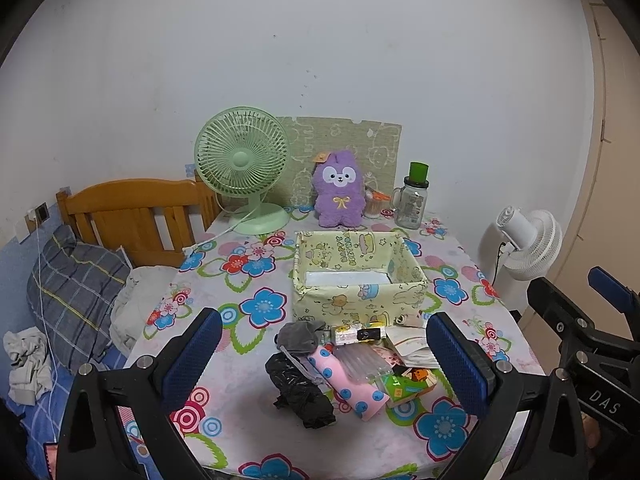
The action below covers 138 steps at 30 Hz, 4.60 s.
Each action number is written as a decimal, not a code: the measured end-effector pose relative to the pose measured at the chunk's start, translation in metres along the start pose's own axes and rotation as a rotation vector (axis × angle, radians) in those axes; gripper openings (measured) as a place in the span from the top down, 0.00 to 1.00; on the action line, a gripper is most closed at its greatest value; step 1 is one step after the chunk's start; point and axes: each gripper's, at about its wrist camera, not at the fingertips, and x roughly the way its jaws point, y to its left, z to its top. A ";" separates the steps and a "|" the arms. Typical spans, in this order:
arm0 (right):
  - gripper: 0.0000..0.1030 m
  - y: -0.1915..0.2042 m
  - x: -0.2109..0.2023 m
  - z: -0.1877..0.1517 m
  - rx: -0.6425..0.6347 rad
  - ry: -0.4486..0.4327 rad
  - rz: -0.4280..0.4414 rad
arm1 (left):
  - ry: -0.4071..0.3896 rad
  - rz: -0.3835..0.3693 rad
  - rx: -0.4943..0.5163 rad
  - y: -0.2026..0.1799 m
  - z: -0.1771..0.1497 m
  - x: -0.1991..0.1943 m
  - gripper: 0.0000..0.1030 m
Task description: Organize soft objects
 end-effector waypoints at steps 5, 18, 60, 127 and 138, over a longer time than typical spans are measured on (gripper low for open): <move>0.00 0.000 -0.001 0.001 -0.002 -0.002 -0.002 | -0.002 -0.009 0.005 -0.003 0.002 -0.001 0.00; 0.00 -0.001 -0.001 0.001 0.001 -0.004 -0.001 | -0.006 -0.018 0.005 -0.002 0.002 -0.002 0.00; 0.00 -0.004 0.039 -0.005 0.023 0.041 0.051 | 0.084 -0.031 0.007 0.003 -0.002 0.045 0.00; 0.00 0.089 0.234 -0.075 0.026 0.472 0.139 | 0.401 -0.064 0.082 0.039 -0.056 0.218 0.42; 0.24 0.093 0.247 -0.079 0.060 0.511 0.152 | 0.407 -0.121 0.068 0.041 -0.057 0.228 0.34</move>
